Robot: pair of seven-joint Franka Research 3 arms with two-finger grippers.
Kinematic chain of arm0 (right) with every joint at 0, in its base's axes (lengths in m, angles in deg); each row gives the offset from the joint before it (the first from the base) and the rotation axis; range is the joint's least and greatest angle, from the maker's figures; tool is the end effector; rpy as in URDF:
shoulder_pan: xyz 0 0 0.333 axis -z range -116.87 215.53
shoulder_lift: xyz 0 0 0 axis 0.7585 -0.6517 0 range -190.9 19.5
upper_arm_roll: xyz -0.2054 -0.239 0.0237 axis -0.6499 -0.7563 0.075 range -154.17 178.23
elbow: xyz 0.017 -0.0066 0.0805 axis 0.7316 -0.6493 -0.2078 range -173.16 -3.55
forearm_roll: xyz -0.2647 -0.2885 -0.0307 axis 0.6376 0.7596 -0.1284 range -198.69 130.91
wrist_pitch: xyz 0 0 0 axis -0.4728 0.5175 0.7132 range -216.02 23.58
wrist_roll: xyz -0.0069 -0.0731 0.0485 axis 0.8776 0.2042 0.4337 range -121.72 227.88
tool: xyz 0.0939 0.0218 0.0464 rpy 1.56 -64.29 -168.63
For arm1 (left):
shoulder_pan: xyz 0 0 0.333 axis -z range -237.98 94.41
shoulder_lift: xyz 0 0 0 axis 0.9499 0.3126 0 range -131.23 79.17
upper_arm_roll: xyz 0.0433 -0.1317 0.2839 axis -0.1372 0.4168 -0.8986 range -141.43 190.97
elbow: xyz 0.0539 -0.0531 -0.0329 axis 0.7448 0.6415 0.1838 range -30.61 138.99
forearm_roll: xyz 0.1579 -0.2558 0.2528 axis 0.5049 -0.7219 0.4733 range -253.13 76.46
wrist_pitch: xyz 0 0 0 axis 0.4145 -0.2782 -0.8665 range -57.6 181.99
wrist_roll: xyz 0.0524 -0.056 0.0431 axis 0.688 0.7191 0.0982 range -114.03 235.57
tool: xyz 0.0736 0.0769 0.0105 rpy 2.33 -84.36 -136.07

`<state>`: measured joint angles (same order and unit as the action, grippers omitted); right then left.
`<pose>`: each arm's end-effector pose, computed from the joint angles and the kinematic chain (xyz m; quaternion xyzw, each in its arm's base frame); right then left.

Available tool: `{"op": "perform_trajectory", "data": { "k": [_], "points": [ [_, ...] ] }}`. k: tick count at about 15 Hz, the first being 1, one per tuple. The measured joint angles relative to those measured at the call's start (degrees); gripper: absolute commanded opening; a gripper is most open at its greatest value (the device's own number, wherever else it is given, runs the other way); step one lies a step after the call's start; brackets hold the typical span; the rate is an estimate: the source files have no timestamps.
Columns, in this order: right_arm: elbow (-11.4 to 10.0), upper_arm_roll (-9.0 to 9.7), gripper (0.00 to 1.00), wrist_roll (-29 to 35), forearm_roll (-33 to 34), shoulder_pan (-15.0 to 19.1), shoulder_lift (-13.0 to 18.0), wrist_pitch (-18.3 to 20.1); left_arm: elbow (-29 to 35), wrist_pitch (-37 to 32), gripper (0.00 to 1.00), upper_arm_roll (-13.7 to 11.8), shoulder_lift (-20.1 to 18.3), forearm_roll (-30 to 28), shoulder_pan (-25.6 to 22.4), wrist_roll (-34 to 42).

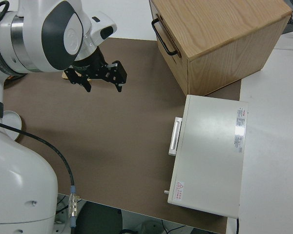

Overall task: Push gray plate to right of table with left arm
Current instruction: 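Lower the left gripper beside the gray plate's edge nearest the robot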

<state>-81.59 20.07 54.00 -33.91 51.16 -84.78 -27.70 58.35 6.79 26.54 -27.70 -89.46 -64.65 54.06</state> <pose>0.5208 0.0574 0.6562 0.9969 0.0460 -0.0639 0.0049 0.5347 -0.0861 0.5934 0.9990 -0.0188 -0.0392 0.0041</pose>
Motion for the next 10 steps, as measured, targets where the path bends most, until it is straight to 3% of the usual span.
{"op": "perform_trajectory", "data": {
  "k": [10],
  "points": [
    [0.0,0.0,0.983,0.0,0.0,0.0,0.0,0.0,0.0,-2.29,0.99,-0.46,-0.45,0.01,-0.5,-0.22]
  ]
}}
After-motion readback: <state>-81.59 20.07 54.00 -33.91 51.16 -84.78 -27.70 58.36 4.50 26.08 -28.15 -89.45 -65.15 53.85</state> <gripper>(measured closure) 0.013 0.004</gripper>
